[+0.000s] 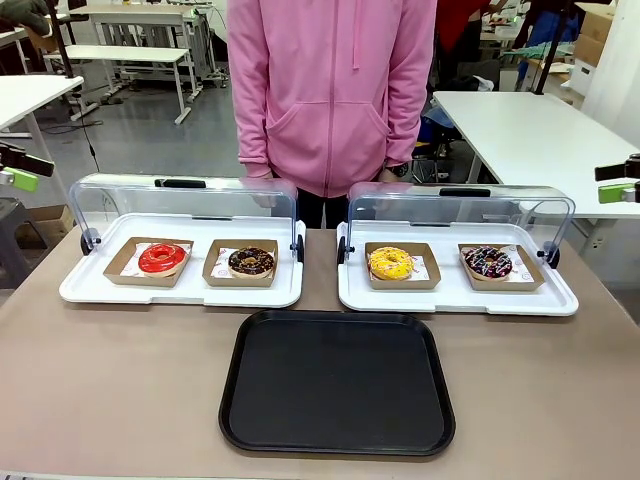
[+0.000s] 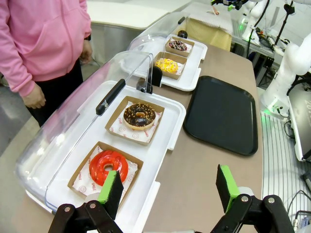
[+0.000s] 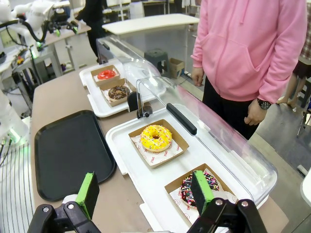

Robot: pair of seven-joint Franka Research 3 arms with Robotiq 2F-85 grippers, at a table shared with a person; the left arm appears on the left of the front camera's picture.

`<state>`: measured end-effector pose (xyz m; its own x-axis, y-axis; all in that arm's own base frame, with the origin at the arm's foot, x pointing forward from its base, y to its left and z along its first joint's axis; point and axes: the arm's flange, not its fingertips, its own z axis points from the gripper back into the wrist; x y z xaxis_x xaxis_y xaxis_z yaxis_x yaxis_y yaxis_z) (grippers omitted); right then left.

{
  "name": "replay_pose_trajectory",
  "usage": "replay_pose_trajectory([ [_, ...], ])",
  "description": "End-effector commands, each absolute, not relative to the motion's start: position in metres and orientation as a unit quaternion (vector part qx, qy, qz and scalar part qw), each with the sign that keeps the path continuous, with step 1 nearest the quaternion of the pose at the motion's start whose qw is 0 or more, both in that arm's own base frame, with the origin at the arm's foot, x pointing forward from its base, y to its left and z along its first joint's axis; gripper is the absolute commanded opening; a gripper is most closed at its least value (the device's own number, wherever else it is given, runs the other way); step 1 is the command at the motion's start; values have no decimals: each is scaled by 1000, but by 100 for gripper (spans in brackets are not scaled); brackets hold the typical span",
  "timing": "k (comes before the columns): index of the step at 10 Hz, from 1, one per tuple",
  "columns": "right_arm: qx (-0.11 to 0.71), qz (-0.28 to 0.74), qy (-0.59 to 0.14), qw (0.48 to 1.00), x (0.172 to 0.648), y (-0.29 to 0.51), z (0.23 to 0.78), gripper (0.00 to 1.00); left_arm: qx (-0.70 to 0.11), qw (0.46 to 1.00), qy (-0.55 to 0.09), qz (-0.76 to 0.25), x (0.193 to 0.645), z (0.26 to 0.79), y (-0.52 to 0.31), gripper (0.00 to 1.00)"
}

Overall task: Move the first donut from the left to the tray.
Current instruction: Pick up the Paper togo box containing the Donut indicated by the person and place it on the Handle tray.

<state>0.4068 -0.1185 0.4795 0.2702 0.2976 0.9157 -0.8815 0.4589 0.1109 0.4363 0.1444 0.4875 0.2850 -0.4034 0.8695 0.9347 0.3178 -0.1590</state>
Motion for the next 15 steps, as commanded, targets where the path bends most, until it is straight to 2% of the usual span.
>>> replay_pose_trajectory([
  [1, 328, 406, -462, 717, 410, -118, 480, 100, -356, 713, -381, -468, 436, 488, 144, 100],
  [15, 328, 406, -462, 717, 410, -118, 480, 100, -356, 713, -381, -468, 436, 488, 144, 100],
])
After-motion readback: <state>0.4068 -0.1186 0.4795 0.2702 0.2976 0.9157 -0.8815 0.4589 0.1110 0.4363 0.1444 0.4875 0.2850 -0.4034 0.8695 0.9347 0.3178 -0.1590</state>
